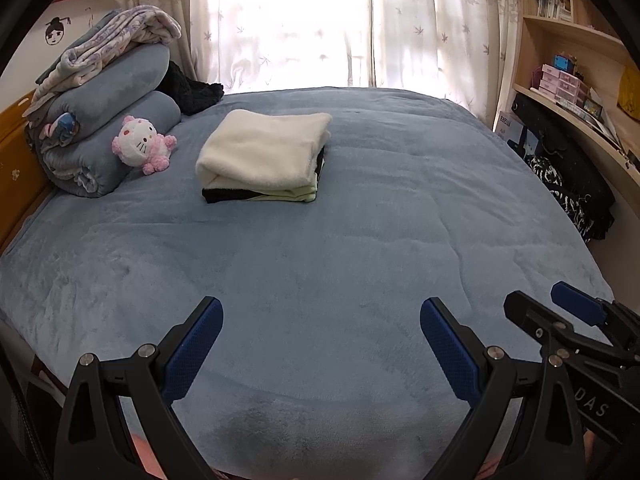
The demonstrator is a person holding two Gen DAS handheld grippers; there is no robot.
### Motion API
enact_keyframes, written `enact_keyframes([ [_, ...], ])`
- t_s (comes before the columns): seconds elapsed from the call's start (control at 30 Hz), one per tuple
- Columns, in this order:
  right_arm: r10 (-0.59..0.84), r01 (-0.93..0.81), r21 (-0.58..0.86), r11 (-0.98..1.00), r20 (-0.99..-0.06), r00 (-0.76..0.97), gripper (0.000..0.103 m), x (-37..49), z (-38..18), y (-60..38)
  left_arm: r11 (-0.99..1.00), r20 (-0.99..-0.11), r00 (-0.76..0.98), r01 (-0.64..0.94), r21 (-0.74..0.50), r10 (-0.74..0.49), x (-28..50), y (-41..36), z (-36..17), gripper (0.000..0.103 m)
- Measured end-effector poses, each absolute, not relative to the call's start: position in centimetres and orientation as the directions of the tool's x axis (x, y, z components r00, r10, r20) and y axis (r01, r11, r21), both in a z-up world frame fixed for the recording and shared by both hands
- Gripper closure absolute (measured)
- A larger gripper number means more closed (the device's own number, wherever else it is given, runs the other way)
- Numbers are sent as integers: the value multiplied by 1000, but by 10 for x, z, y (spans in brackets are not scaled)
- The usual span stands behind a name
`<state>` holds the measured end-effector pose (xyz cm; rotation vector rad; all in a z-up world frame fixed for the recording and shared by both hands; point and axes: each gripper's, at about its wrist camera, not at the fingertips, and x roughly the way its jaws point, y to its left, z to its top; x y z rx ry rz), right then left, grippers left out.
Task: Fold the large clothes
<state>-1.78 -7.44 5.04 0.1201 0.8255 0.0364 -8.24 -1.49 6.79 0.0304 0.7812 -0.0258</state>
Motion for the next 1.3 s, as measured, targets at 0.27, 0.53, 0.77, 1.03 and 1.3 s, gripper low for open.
enact_keyframes([
  [0.27,74,24,122,992,-735,675,36,-18,52,-77,999,-704,710,38,20,-13,-81,-13,70,5],
  [0.53,67,38,124,992,-739,671,36,-16,50,-80,999,-710,704,41,18,-16,-78,-10,70,5],
  [0.77,60,42,116,992,-748,661,36,-14,45,-76,999,-721,692,39,13,-18,-77,-8,65,5],
  [1.03,50,48,107,993,-757,651,36,-11,40,-71,999,-736,677,36,10,-17,-74,-10,59,5],
  [1.3,41,52,98,994,-763,645,36,-10,36,-70,1000,-745,667,30,6,-16,-72,-11,56,5],
])
